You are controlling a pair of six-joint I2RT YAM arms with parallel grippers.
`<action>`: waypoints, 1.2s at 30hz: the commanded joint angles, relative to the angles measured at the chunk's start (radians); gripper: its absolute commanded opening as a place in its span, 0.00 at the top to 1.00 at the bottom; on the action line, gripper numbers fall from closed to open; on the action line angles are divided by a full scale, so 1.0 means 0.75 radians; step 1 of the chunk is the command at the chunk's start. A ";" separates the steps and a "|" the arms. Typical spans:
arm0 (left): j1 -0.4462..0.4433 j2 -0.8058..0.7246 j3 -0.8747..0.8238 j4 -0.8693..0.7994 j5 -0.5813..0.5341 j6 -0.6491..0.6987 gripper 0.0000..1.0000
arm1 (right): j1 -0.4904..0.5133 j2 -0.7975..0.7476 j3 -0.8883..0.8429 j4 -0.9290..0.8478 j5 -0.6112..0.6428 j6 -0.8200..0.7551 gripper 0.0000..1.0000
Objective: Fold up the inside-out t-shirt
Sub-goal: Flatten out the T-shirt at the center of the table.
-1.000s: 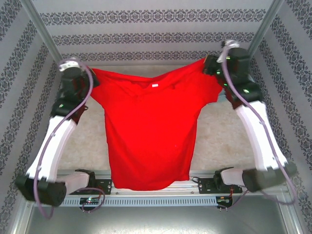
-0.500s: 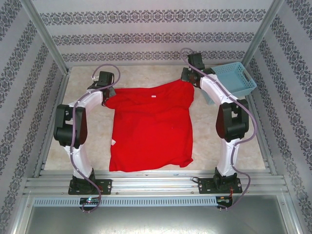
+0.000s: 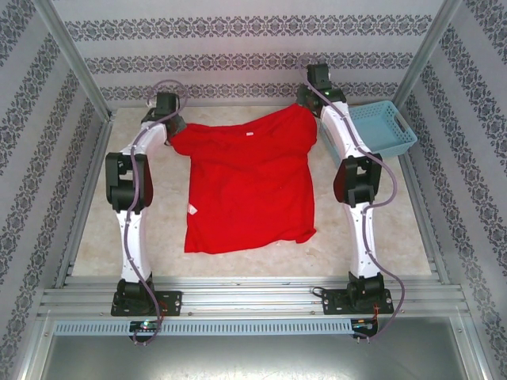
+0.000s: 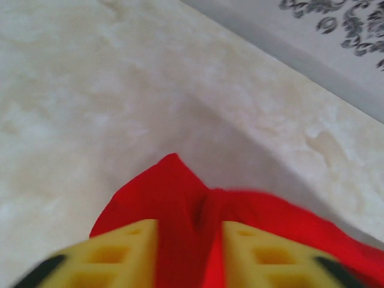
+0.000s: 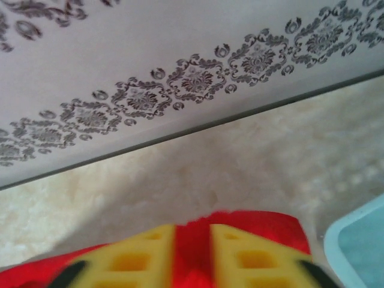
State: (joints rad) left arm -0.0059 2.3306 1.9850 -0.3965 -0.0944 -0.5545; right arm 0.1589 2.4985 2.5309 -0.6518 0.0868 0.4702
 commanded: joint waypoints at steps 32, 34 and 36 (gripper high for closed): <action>-0.375 0.251 0.342 -0.446 0.222 -0.043 0.33 | 0.104 -0.273 -0.715 0.221 -0.322 0.135 0.34; -0.374 0.281 0.376 -0.422 0.218 -0.040 0.36 | 0.102 -0.281 -0.747 0.240 -0.327 0.138 0.34; -0.372 0.310 0.420 -0.400 0.211 -0.032 0.40 | 0.102 -0.285 -0.775 0.252 -0.336 0.137 0.34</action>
State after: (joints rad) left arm -0.2871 2.5259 2.2498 -0.6880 0.0803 -0.5621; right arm 0.2379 2.3253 1.9762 -0.4999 -0.1436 0.5552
